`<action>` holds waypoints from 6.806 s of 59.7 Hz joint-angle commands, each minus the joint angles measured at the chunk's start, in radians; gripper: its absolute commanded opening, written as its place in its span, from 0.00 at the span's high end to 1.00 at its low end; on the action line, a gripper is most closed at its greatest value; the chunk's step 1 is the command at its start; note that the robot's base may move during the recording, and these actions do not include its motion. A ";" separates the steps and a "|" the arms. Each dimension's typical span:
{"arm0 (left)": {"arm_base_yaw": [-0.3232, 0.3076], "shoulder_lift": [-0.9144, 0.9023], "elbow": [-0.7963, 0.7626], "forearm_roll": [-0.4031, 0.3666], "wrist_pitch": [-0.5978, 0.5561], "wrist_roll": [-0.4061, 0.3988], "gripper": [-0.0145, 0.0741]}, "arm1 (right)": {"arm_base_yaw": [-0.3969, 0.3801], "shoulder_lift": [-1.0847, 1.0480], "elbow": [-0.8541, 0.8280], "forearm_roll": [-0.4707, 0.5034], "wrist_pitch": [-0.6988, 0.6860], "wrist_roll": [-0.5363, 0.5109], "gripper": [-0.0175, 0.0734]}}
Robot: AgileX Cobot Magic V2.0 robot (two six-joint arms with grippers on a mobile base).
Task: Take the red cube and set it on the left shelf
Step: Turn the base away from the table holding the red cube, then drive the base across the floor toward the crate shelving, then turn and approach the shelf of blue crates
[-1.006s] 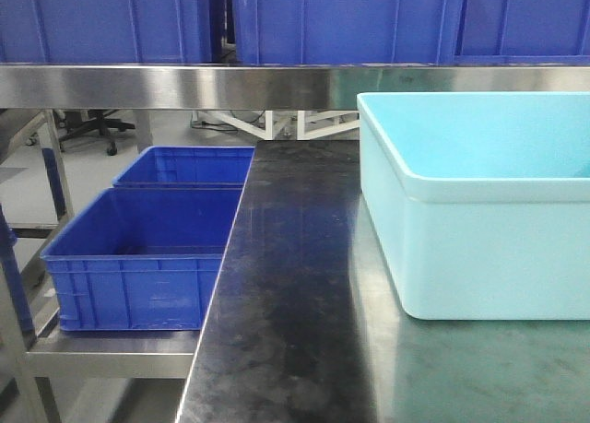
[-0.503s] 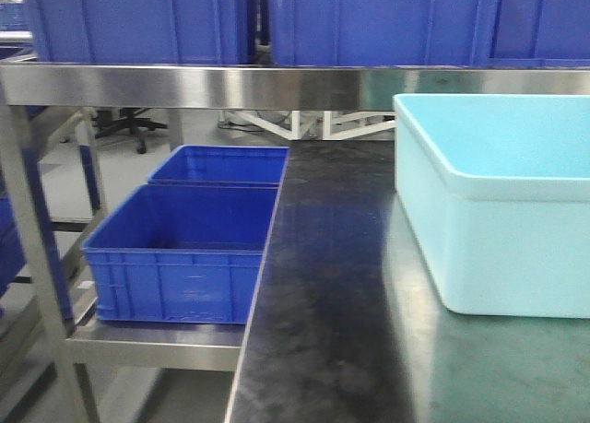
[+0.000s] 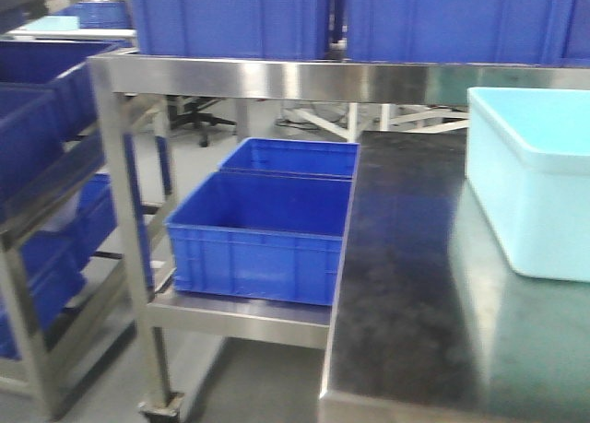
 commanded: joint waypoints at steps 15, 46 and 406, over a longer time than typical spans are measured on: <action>-0.006 -0.016 0.023 -0.003 -0.088 -0.001 0.72 | 0.002 -0.016 -0.028 0.002 -0.069 -0.010 0.75; -0.006 -0.016 0.023 -0.003 -0.088 -0.001 0.72 | 0.002 -0.016 -0.028 0.002 -0.069 -0.010 0.75; -0.006 -0.016 0.023 -0.003 -0.088 -0.001 0.72 | 0.002 -0.016 -0.028 0.002 -0.069 -0.010 0.75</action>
